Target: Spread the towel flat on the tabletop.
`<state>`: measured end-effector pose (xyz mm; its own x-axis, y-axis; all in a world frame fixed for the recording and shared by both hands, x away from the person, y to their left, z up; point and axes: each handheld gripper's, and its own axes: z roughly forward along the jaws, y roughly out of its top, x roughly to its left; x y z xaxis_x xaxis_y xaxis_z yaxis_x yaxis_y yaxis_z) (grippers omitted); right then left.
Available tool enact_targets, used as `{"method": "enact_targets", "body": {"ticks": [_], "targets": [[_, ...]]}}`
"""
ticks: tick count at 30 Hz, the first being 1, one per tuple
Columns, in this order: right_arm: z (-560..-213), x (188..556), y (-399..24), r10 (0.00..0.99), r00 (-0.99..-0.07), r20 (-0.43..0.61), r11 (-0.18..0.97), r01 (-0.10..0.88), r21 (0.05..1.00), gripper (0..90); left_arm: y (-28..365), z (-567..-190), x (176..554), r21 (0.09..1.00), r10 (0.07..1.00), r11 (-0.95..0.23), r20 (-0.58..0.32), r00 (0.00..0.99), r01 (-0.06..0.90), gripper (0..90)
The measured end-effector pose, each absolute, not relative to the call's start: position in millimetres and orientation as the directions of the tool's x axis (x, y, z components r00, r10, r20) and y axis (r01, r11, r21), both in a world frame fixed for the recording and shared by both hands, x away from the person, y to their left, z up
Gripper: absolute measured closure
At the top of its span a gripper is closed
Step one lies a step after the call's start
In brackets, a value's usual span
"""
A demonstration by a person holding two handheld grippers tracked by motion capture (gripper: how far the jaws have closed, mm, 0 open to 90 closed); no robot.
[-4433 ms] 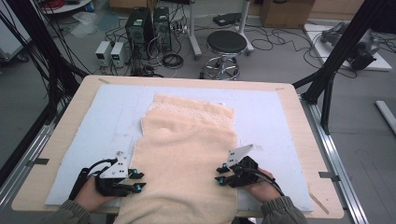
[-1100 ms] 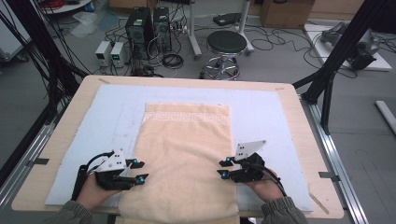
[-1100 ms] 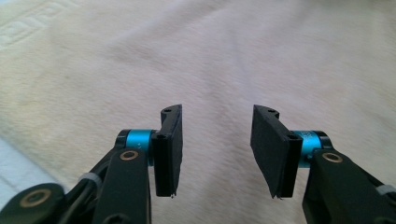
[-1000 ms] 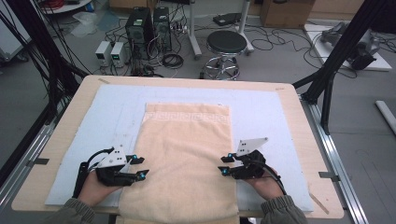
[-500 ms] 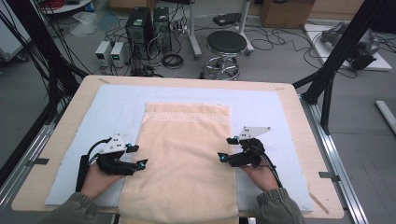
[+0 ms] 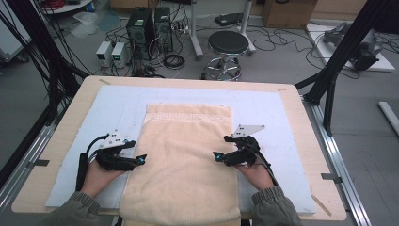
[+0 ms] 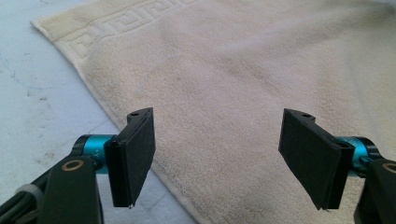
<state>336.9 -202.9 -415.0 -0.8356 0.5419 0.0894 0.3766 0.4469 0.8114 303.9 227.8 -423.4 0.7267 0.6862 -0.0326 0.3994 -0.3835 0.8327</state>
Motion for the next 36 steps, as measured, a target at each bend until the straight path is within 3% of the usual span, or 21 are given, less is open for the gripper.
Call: {"method": "enact_targets", "body": {"ticks": [36], "targets": [[-412, 325, -206, 0.543, -0.838, 0.053, 0.48, 0.362, 0.8, 18.1, 216, -428, 300, 0.812, 0.639, -0.449, 0.0, 0.769, 0.374, 27.1]]}}
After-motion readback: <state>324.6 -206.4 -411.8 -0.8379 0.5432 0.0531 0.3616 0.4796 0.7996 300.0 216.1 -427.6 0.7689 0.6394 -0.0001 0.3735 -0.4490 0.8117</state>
